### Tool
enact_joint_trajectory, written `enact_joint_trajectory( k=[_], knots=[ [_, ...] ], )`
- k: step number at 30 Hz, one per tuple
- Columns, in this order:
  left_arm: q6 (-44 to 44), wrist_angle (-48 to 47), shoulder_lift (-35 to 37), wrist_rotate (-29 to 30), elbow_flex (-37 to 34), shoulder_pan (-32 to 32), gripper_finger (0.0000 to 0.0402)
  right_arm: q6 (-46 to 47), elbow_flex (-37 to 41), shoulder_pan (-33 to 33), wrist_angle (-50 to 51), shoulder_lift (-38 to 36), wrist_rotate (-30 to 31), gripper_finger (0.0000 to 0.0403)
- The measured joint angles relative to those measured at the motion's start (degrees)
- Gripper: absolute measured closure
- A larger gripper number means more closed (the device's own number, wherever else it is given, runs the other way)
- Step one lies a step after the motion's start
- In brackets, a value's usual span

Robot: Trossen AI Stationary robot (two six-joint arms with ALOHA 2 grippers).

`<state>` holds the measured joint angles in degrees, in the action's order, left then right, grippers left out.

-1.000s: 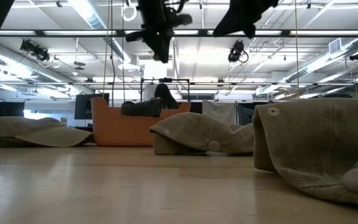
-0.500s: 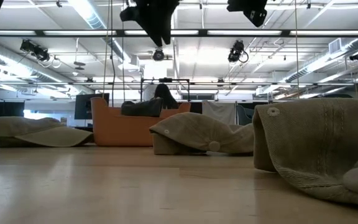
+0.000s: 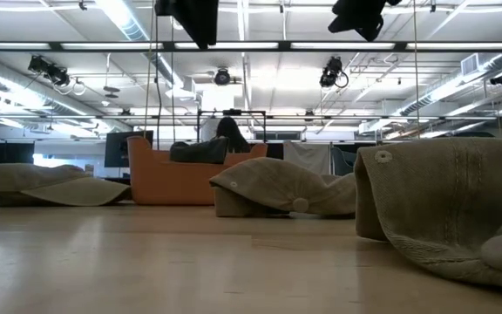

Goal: Pick & Place hat
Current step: Put the middle brown cap into the blue bin

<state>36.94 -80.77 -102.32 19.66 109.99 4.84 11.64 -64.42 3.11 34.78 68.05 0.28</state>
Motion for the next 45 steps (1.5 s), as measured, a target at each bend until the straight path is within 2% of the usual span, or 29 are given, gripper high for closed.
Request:
enact_joint_trajectory(
  k=[4,7,9,11,14,15,18,23,29,34,39,45],
  knots=[
    [-1.91,1.26,5.41,0.00,-4.80,0.32,0.0282,-0.11,0.00,-0.02,0.66,0.00,0.74,0.0248],
    [-1.81,7.27,11.65,0.02,-13.17,0.30,0.0282,-0.12,0.00,0.00,0.54,0.00,0.74,0.0248],
    [-1.56,18.72,16.07,-0.15,-21.37,0.07,0.0282,-0.52,0.00,-0.01,0.49,0.00,0.74,0.0247],
    [-1.76,34.07,19.32,-0.90,-30.09,0.04,0.0282,-1.82,0.00,-0.14,0.34,0.00,0.74,0.0247],
    [-3.41,55.28,21.13,-1.68,-40.46,-0.30,0.0282,-3.82,0.00,-0.44,-0.19,0.48,0.74,0.0247],
    [-4.52,60.19,21.02,-1.99,-42.60,-0.48,0.0282,-4.42,0.00,-0.56,-0.28,1.03,0.76,0.0247],
    [-4.12,65.56,20.31,-1.94,-46.80,-1.33,0.0282,-4.52,0.00,-0.91,-0.13,3.87,0.74,0.0247],
    [-0.15,65.71,20.08,-1.87,-50.70,-2.53,0.0282,-3.68,0.02,-0.94,0.93,10.62,0.71,0.0247],
    [-0.33,65.68,20.34,-1.46,-51.19,-2.51,0.0282,-3.78,0.02,-0.87,1.66,19.85,0.27,0.0247],
    [-0.64,65.43,20.34,-1.31,-51.19,-2.54,0.0282,-8.17,0.04,-0.87,-2.98,26.33,0.11,0.0241],
    [-0.74,65.02,20.34,-1.32,-51.19,-2.48,0.0282,-13.49,0.04,-1.01,-11.96,29.15,-1.51,0.0199],
    [-0.36,64.73,20.34,-1.73,-51.18,-2.32,0.0282,-20.98,0.02,-2.27,-14.70,30.16,3.15,0.0127]
  ],
)
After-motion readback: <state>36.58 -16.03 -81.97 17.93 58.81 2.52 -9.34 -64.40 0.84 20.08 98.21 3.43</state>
